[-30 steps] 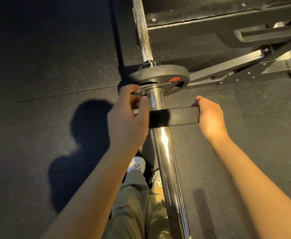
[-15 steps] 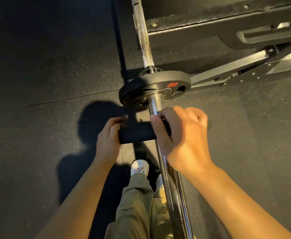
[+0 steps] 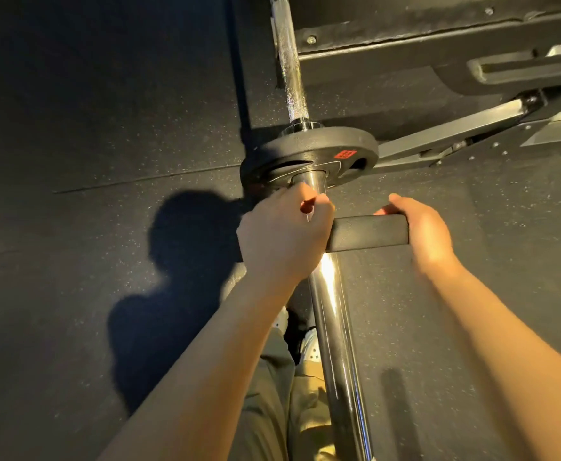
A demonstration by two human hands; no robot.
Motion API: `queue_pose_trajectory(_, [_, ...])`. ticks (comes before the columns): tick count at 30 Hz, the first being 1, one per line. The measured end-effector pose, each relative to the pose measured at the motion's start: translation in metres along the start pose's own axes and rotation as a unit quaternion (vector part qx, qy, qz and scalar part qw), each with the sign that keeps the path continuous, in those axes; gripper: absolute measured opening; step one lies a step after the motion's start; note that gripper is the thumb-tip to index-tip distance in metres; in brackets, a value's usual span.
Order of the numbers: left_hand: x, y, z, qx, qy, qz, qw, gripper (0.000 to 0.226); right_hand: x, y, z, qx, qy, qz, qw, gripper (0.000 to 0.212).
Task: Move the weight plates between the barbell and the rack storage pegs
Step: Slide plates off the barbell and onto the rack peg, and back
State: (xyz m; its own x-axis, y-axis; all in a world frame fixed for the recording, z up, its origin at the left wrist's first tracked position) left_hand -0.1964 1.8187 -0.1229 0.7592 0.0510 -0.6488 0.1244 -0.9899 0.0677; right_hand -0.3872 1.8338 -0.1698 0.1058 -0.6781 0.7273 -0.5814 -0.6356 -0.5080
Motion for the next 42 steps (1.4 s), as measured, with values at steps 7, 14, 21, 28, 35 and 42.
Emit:
queue_pose_trajectory(7, [0.038,-0.007,-0.002,0.057,-0.162,-0.091,0.981,0.033,0.011,-0.031,0.001,-0.093,-0.003,-0.126,0.988,0.036])
queue_pose_trajectory(14, [0.038,-0.016,-0.016,0.058,-0.186,-0.128,0.972,0.011,0.020,-0.076,0.011,-0.169,-0.161,-0.335,0.913,0.049])
queue_pose_trajectory(21, [0.011,-0.035,-0.009,-0.112,-0.012,-0.036,0.993,0.035,0.024,-0.099,0.010,-0.110,-0.238,-0.485,0.834,0.033])
queue_pose_trajectory(28, [0.068,-0.039,-0.002,-0.023,-0.206,-0.179,0.962,0.035,0.021,-0.032,-0.016,-0.038,-0.118,-0.263,0.957,0.042])
queue_pose_trajectory(35, [0.077,-0.039,-0.010,-0.026,-0.162,-0.282,0.945,0.019,-0.012,-0.039,-0.022,0.014,-0.070,-0.151,0.986,0.044])
queue_pose_trajectory(42, [-0.011,-0.044,-0.010,-0.134,-0.044,-0.008,0.990,0.025,-0.011,-0.048,-0.019,-0.004,-0.101,-0.196,0.975,0.039])
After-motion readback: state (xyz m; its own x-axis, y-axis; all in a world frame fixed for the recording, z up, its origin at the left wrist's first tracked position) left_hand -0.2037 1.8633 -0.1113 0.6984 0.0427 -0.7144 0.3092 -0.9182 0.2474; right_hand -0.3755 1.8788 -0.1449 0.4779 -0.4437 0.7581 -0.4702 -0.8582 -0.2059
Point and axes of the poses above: each hand's wrist, its own y-axis towards the middle knuckle, its own z-axis out of the palm, x = y × z, the point moved 5 cm from there along y, towards the middle knuckle, and after that the axes turned 15 degrees about -x, right-handed, at the moved point
